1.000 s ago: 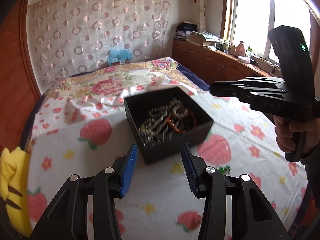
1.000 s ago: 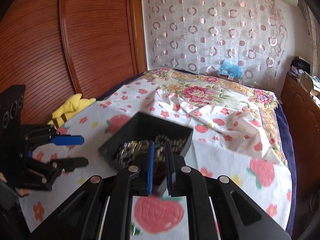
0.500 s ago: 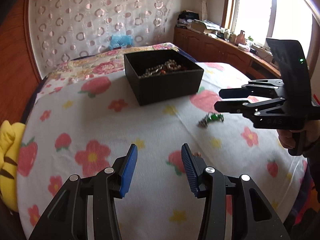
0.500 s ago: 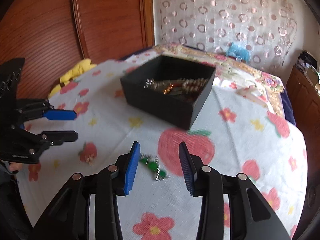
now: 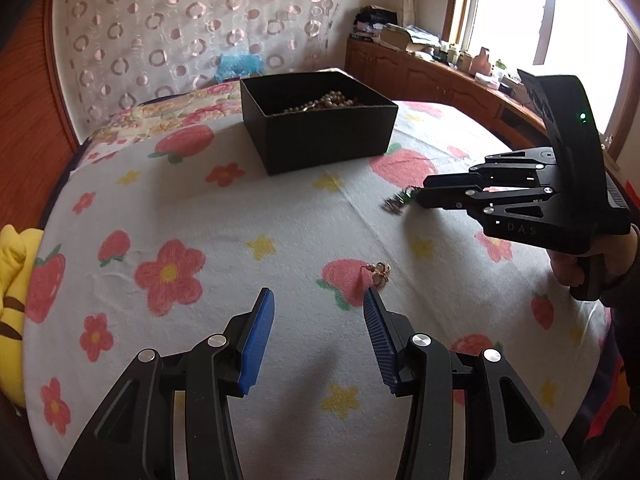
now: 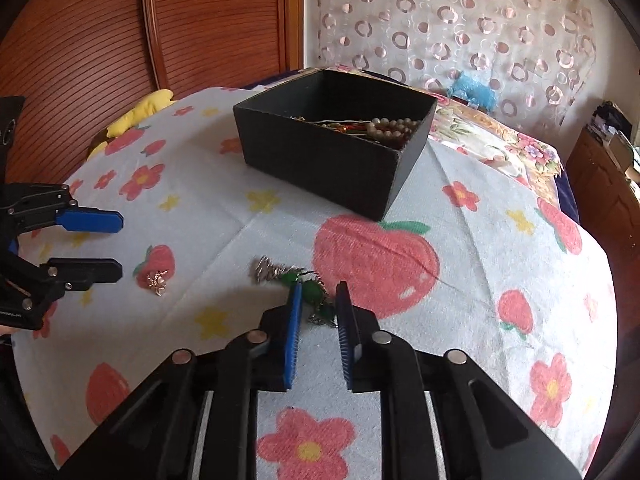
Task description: Organize jewelry
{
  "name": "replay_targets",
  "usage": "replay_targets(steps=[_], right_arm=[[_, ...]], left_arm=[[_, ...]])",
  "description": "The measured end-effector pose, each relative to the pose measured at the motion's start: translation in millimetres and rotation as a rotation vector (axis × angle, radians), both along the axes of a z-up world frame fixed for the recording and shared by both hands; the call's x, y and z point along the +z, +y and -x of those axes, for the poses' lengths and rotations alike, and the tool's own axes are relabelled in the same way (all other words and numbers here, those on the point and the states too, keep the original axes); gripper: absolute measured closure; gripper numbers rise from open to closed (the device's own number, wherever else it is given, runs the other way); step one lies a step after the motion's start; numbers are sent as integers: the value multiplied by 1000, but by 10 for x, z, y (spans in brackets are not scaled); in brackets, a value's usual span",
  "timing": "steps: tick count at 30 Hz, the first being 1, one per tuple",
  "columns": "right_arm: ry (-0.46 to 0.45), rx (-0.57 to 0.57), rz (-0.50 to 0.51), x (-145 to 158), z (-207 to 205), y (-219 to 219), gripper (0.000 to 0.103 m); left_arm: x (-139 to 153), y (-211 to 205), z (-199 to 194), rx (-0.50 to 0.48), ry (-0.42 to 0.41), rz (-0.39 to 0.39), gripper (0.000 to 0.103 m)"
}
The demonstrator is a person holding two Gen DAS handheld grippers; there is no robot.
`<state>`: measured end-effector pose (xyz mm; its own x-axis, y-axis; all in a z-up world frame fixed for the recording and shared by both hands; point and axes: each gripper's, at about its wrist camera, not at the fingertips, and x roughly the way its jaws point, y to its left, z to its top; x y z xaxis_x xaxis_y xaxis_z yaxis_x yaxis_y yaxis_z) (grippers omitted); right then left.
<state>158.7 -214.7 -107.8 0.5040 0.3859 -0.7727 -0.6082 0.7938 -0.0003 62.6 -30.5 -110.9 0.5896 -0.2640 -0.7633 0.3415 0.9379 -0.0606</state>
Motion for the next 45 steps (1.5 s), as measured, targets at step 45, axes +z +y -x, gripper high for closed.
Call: replay_targets(steps=[45], right_arm=[[-111, -26, -34, 490, -58, -108, 94]], left_arm=[[374, 64, -212, 86, -118, 12, 89]])
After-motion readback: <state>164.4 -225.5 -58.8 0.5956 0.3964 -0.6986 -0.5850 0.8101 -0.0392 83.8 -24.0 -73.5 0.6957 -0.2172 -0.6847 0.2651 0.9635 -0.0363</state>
